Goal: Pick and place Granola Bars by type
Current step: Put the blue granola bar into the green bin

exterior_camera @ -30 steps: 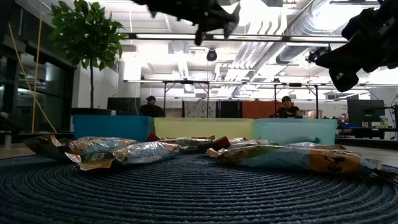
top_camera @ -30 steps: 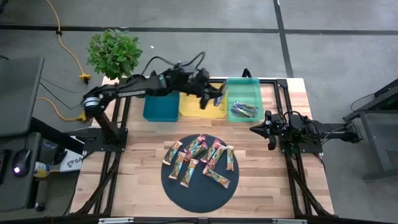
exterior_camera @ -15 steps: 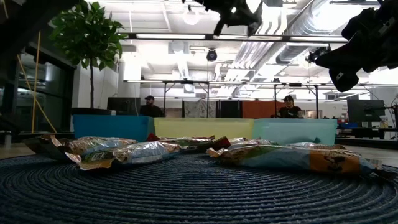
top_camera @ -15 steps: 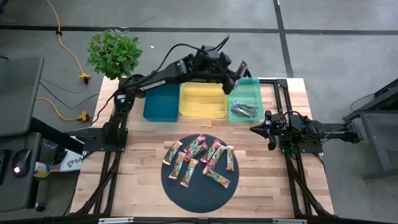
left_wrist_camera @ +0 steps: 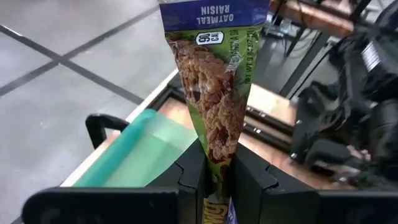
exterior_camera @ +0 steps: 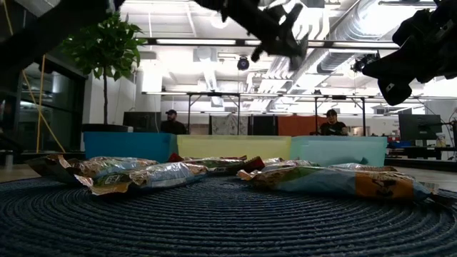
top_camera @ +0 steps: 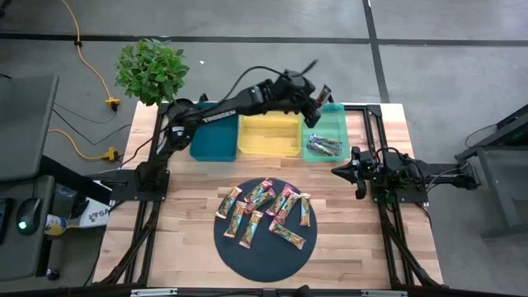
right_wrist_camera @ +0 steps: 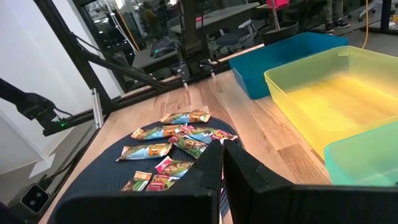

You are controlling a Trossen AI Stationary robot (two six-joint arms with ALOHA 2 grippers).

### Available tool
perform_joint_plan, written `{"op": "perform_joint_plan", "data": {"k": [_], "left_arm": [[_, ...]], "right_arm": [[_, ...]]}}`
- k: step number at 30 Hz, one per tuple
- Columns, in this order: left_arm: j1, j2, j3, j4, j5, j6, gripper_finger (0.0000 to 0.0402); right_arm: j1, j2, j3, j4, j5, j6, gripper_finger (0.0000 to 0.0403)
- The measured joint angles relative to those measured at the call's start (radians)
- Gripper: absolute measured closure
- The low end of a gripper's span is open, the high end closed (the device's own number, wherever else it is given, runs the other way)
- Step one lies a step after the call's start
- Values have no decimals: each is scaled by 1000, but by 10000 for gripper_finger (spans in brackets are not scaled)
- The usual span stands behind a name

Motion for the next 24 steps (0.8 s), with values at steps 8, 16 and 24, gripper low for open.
{"op": "perform_joint_plan", "data": {"k": [8,16,24], "left_arm": [[-23,133,-3,31,22,118,349],[-46,213,-1,56,43,238,349],[-50,251,0,41,60,311,349]], "right_arm": [[0,0,0,0,0,0,402],[0,0,0,0,0,0,402],[0,0,0,0,0,0,402]]}}
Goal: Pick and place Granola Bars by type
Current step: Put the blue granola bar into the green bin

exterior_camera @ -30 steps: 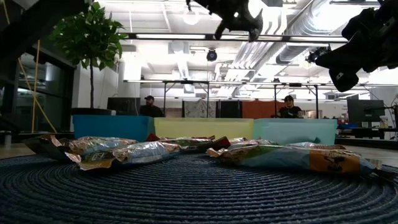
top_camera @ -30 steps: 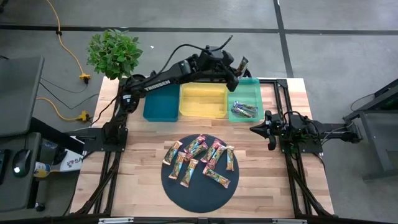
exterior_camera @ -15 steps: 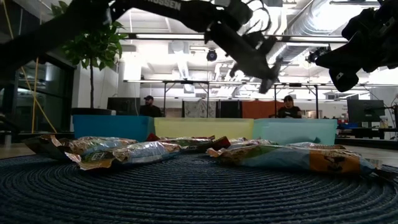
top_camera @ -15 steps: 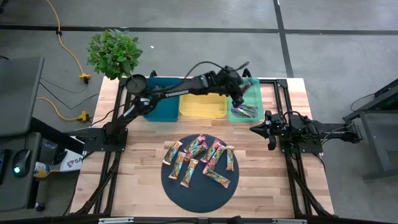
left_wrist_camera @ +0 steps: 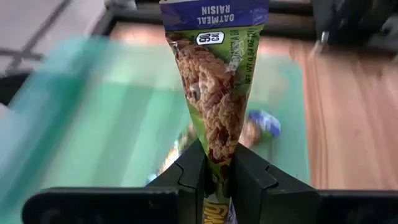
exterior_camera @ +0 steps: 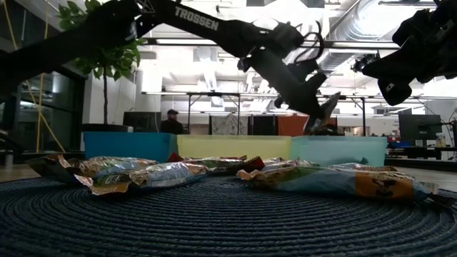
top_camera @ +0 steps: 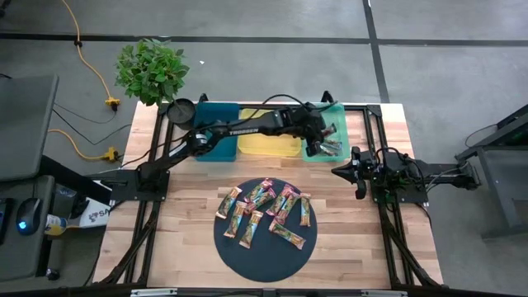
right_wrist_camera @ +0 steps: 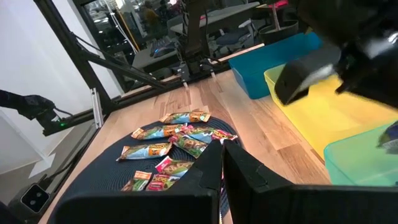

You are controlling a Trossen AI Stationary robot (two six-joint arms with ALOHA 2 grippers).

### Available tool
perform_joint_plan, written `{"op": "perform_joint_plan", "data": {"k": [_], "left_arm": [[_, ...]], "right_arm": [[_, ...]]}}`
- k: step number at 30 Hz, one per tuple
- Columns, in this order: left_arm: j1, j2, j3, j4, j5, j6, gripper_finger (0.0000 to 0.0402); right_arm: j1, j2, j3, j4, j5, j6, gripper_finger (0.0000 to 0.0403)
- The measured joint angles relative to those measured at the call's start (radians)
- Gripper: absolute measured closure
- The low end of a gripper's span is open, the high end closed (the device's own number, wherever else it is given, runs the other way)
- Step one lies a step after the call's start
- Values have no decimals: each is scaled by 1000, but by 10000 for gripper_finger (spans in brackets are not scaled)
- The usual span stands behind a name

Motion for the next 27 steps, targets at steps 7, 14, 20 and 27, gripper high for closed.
{"op": "perform_joint_plan", "data": {"k": [7,14,20,27], "left_arm": [[0,12,0,-9,0,7,349],[0,13,0,-28,19,9,349],[0,13,0,-28,35,10,349],[0,13,0,-27,59,11,349]], "right_arm": [[0,0,0,0,0,0,402],[0,0,0,0,0,0,402],[0,0,0,0,0,0,402],[0,0,0,0,0,0,402]]}}
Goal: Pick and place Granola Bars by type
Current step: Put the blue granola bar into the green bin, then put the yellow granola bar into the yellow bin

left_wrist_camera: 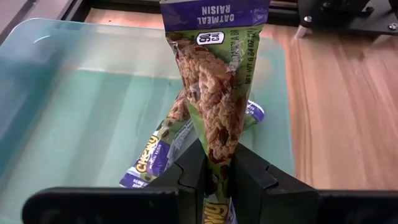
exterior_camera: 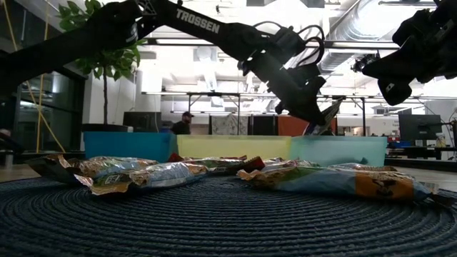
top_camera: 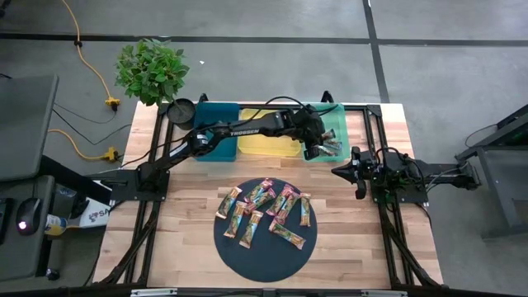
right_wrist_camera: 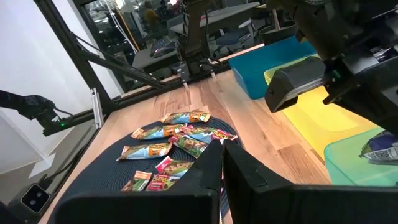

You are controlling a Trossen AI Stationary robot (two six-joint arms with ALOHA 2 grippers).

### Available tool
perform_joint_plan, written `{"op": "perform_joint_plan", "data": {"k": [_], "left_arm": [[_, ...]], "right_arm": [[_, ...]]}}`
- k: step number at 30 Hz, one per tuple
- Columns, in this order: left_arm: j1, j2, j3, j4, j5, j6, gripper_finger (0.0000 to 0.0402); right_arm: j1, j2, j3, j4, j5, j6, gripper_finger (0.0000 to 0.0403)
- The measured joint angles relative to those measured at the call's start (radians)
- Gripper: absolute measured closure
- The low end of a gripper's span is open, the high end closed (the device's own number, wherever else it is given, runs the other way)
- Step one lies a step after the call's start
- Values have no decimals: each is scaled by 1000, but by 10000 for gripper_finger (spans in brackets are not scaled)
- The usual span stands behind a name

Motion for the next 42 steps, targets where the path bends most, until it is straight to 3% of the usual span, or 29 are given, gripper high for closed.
{"op": "perform_joint_plan", "data": {"k": [7,19,30,42], "left_arm": [[0,0,0,0,44,0,343],[0,0,0,-1,21,-3,263],[1,0,0,-3,-49,-4,259],[22,-51,15,-150,19,-23,259]], "right_arm": [[0,0,0,0,0,0,402],[0,0,0,0,0,0,402],[0,0,0,0,0,0,402],[0,0,0,0,-1,0,402]]}}
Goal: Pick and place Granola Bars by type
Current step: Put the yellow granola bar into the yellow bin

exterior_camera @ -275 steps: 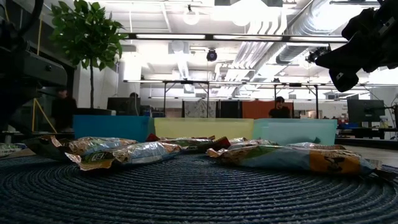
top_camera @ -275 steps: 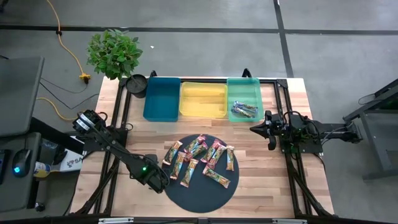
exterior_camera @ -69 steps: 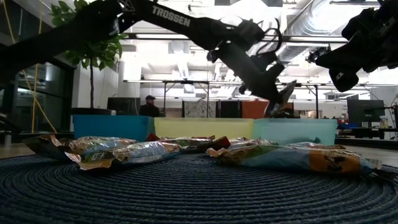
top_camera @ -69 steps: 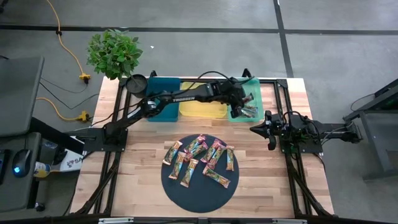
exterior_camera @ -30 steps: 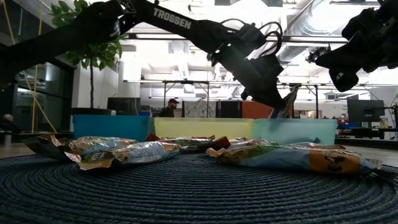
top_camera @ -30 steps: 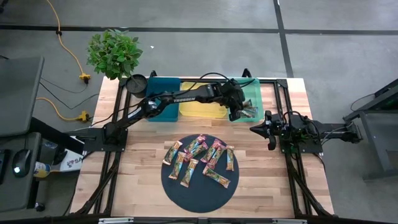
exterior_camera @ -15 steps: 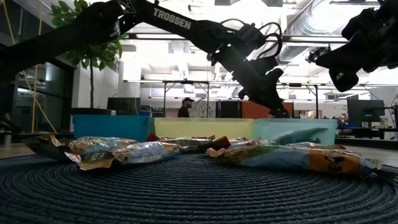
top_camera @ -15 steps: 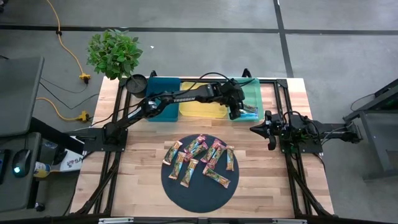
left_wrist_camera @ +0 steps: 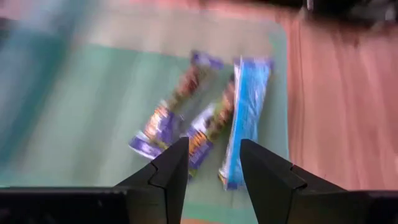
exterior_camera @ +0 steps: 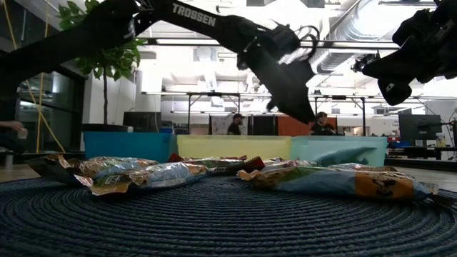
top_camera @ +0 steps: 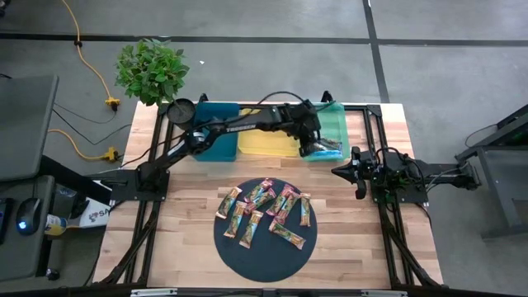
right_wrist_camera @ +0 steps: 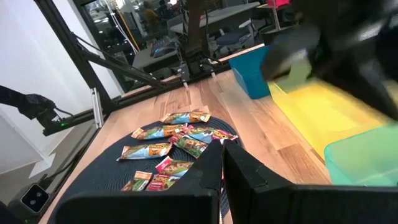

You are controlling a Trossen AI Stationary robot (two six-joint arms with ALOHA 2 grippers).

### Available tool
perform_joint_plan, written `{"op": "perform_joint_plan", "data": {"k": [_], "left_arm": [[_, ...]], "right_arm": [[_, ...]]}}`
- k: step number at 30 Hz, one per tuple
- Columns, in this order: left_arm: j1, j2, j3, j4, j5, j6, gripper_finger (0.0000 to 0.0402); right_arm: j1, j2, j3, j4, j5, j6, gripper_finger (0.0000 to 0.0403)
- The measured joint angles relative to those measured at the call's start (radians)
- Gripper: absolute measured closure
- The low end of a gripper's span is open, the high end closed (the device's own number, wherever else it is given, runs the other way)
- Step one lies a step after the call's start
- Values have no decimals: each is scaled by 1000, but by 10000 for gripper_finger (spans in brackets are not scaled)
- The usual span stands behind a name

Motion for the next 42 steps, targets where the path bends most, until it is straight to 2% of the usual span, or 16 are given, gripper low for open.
{"op": "perform_joint_plan", "data": {"k": [11,21,31,36,42], "left_arm": [[24,-152,1,-87,46,-22,259],[24,-282,1,-356,20,-43,259],[21,-417,1,-442,43,-36,259],[4,-491,-2,-524,24,-48,259],[-39,-589,-3,-622,-69,-72,259]], "right_arm": [[0,0,0,0,0,0,402],[0,0,0,0,1,0,402],[0,0,0,0,1,0,402],[0,0,0,0,1,0,402],[0,0,0,0,1,0,402]]}}
